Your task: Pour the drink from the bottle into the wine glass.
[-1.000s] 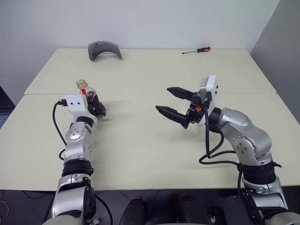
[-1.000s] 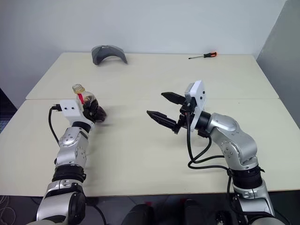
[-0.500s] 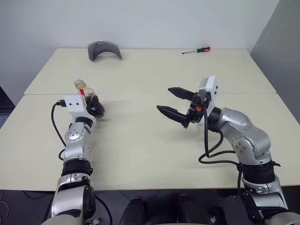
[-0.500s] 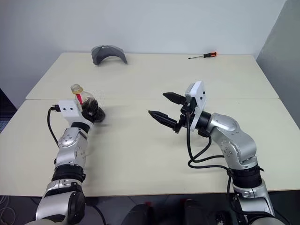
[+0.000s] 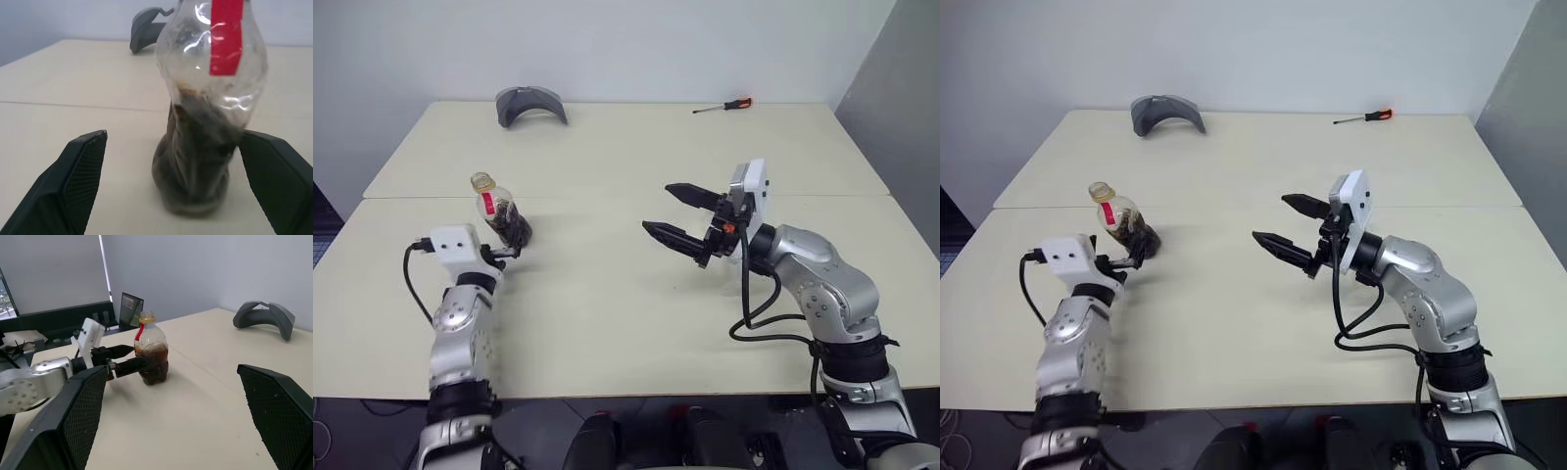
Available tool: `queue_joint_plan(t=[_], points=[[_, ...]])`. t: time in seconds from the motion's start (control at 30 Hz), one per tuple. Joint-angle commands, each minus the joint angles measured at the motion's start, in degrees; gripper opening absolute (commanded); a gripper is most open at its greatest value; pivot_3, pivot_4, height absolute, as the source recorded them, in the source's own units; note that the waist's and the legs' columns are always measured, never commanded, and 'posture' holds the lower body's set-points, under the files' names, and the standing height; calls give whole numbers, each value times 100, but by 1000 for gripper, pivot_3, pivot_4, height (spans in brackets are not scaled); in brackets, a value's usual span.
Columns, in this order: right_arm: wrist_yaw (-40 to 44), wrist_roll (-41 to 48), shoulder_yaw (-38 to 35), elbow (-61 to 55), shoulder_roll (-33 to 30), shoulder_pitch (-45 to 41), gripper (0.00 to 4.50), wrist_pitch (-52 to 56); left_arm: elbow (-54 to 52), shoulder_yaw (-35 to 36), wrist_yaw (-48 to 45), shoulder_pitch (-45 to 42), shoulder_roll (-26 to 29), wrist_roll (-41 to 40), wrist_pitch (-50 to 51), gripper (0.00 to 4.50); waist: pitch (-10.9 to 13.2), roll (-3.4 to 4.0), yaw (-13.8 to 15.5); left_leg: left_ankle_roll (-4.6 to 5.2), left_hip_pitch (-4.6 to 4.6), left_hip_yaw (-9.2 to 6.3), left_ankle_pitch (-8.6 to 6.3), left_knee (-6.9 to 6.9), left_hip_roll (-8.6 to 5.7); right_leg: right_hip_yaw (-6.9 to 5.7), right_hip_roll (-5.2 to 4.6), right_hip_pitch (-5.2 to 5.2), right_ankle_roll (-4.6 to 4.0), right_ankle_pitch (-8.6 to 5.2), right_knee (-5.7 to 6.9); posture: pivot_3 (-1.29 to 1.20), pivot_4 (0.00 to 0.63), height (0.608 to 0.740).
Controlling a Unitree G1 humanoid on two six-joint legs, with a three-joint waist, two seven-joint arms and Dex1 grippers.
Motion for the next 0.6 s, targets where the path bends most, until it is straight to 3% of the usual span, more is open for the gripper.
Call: queue_joint_plan(t=[0.03,0.2,0.37,0.6], points=[[65,135,-171,-336,-195,57,4500,83,-1181,-79,-464,436,327,-235,491,4488,0,-1,2,0,1,0,0,0,0,0,0,0,0,0,0,0,150,740],[107,129,-373,-521,-949,174,4500,591,-2563,-341,-1576,972,1011,-1149,1649,4488,0,-1,36,3,1,-2,-2,0,-1,-2,0,5,0,0,-1,0,150,740],[5,-70,-480,-283,-1881,49,4500,1358,-3326,-538,-2465,951,1481,-2173,2475,4488,0,0,43,4,3,0,-2,-2,-1,-2,1,7,0,-1,-4,0,150,740],[-368,145,-630,296,-2364,-574,4500,3107,-3394,-1493,-3260,254,1518,-2300,2677,4488,1,0,32,5,4,5,-3,-3,0,2,5,9,-1,-1,-3,0,150,740]])
